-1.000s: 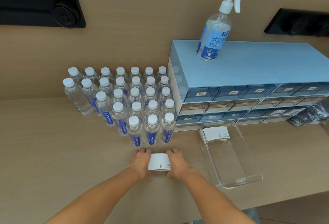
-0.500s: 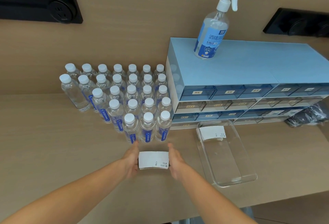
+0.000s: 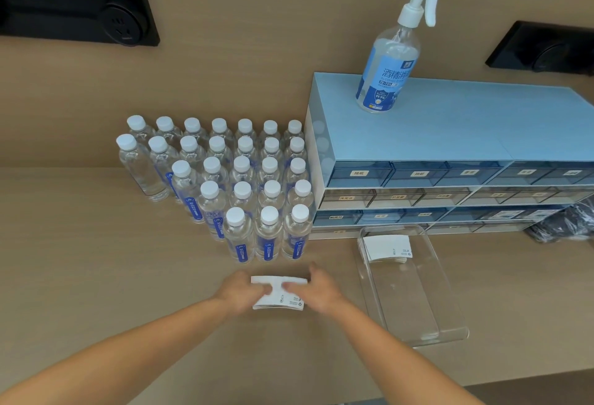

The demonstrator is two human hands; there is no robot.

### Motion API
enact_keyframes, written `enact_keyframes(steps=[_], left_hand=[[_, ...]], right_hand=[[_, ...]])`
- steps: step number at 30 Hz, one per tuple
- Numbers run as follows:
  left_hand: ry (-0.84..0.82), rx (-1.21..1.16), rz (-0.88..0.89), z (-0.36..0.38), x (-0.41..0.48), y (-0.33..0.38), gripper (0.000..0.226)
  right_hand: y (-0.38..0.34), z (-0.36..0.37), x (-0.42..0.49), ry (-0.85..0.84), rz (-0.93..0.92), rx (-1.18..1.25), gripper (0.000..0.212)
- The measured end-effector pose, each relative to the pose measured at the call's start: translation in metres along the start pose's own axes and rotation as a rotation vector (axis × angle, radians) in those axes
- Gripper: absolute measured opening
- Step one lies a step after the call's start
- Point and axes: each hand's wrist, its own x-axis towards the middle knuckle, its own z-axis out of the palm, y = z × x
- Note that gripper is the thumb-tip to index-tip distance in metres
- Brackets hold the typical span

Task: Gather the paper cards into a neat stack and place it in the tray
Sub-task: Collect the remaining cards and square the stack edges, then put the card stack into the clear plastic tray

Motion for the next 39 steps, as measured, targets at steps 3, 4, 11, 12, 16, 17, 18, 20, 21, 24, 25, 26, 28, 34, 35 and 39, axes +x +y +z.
enact_keyframes(steps=[3, 4, 11, 12, 16, 17, 18, 20, 21, 24, 25, 26, 28, 34, 35, 39], left_hand=[[0.022, 0.405, 0.234, 0.008, -0.001, -0.006, 0.074], [0.007, 0.473, 0.271, 0.013, 0.002, -0.008, 0.086], [0.084, 0.781, 0.306, 0.025, 0.024, -0.009, 0.054], [0.087, 0.782, 0.303, 0.025, 0.026, -0.009, 0.049], [0.108, 0.783, 0.306, 0.029, 0.027, -0.015, 0.049], [0.114, 0.777, 0.307, 0.03, 0.027, -0.017, 0.051], [0.119, 0.771, 0.305, 0.031, 0.028, -0.018, 0.052], [0.124, 0.768, 0.297, 0.032, 0.027, -0.018, 0.051], [0.125, 0.772, 0.292, 0.031, 0.028, -0.017, 0.049], [0.126, 0.784, 0.286, 0.03, 0.029, -0.014, 0.048], [0.128, 0.791, 0.29, 0.03, 0.03, -0.014, 0.049], [0.125, 0.8, 0.29, 0.03, 0.031, -0.014, 0.05], [0.129, 0.812, 0.281, 0.032, 0.032, -0.015, 0.054], [0.19, 0.779, 0.359, 0.031, 0.001, 0.015, 0.046], [0.197, 0.765, 0.391, 0.03, -0.004, 0.025, 0.044], [0.202, 0.805, 0.511, 0.027, -0.022, 0.063, 0.035]], right_hand=[[0.001, 0.001, 0.005, -0.057, -0.218, -0.431, 0.097], [0.0, 0.004, 0.007, -0.07, -0.238, -0.516, 0.101], [0.004, 0.02, 0.017, -0.068, -0.241, -0.682, 0.073], [0.005, 0.021, 0.016, -0.052, -0.245, -0.682, 0.067], [0.005, 0.022, 0.016, 0.008, -0.268, -0.718, 0.047], [0.006, 0.023, 0.017, 0.019, -0.28, -0.724, 0.047], [0.007, 0.024, 0.018, 0.032, -0.296, -0.73, 0.046], [0.009, 0.025, 0.02, 0.055, -0.328, -0.745, 0.044], [0.011, 0.026, 0.022, 0.06, -0.338, -0.747, 0.044], [0.016, 0.027, 0.026, 0.054, -0.359, -0.743, 0.044], [0.017, 0.027, 0.027, 0.053, -0.368, -0.744, 0.044], [0.019, 0.027, 0.029, 0.049, -0.376, -0.743, 0.044], [0.022, 0.025, 0.032, 0.032, -0.389, -0.727, 0.045], [0.015, -0.014, 0.002, 0.079, -0.374, -0.715, 0.045], [0.015, -0.023, -0.005, 0.1, -0.367, -0.705, 0.045], [0.012, -0.057, -0.034, 0.203, -0.341, -0.686, 0.041]])
